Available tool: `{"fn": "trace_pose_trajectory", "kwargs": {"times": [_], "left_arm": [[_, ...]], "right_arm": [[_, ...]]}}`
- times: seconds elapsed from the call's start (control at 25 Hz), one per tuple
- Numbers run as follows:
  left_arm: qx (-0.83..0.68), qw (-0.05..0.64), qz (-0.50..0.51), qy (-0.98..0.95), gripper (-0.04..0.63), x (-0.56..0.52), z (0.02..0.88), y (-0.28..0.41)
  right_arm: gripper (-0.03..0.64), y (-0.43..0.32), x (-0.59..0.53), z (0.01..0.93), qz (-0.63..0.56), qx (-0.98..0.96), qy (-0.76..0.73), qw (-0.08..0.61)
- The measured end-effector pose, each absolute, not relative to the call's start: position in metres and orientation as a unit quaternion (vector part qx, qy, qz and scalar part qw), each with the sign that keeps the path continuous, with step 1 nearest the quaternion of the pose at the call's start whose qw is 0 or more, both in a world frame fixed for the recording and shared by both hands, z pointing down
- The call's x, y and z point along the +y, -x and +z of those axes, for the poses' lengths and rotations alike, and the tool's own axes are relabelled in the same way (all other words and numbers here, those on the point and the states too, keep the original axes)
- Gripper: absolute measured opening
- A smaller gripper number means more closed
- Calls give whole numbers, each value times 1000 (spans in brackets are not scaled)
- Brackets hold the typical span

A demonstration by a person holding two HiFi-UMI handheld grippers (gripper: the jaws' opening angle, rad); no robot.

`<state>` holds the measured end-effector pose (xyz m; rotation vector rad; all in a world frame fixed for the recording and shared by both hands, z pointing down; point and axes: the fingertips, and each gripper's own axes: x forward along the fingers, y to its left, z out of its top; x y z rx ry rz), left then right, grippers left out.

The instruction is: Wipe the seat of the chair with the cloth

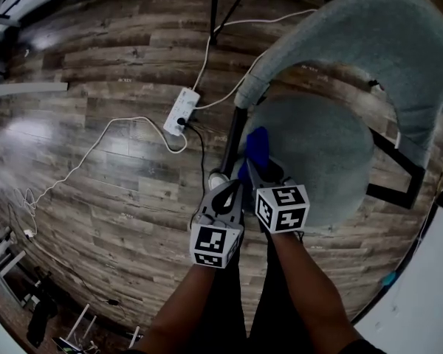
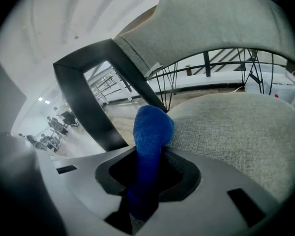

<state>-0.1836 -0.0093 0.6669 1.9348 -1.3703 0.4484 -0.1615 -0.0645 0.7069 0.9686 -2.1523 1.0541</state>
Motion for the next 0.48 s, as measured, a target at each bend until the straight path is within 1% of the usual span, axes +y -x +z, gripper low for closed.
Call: {"fn": "trace_pose_trajectory", "kwargs": {"times": [0.2, 0.48], "left_arm": [[-515, 354, 175, -761, 8, -10, 669, 185], [-514, 351, 191, -759, 6, -9, 666, 183]], "right_arm": [[109, 161, -66, 710, 391, -793, -374, 280], [109, 158, -65, 710, 399, -793, -375, 266]]}}
